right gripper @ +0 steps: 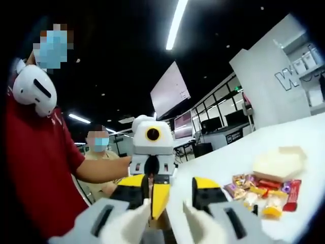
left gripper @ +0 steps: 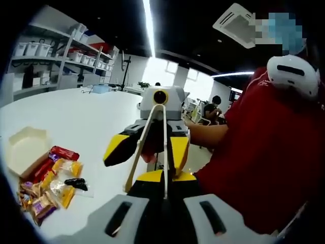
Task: Place the target food into the container with the food tongs after gripping and lifting it, then release it inside without dropping or visibly crushing the food.
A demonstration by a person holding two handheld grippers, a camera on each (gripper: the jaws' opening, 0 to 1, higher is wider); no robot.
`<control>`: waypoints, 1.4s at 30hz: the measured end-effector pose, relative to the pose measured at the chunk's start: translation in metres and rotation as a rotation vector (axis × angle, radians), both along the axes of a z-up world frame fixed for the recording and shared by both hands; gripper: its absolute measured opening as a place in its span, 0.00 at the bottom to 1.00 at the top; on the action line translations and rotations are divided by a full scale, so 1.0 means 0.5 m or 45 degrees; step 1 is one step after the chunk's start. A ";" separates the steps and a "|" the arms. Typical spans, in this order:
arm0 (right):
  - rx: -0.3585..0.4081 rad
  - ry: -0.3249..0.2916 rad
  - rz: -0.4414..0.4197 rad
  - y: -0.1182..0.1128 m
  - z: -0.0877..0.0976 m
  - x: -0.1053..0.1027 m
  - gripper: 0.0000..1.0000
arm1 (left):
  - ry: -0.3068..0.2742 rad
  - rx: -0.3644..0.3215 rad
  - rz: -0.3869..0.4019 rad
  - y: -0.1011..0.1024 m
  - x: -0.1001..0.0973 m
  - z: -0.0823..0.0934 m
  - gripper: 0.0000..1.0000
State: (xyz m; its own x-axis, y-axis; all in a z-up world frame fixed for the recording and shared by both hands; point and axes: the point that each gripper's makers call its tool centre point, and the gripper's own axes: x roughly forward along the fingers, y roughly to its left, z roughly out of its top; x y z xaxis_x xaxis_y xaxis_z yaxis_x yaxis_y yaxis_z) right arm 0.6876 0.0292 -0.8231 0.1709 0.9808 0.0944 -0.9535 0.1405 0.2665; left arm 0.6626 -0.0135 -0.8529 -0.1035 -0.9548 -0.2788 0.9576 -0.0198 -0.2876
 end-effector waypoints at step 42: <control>-0.021 0.123 0.004 0.005 -0.020 0.010 0.29 | -0.074 0.120 -0.016 0.017 0.016 -0.006 0.01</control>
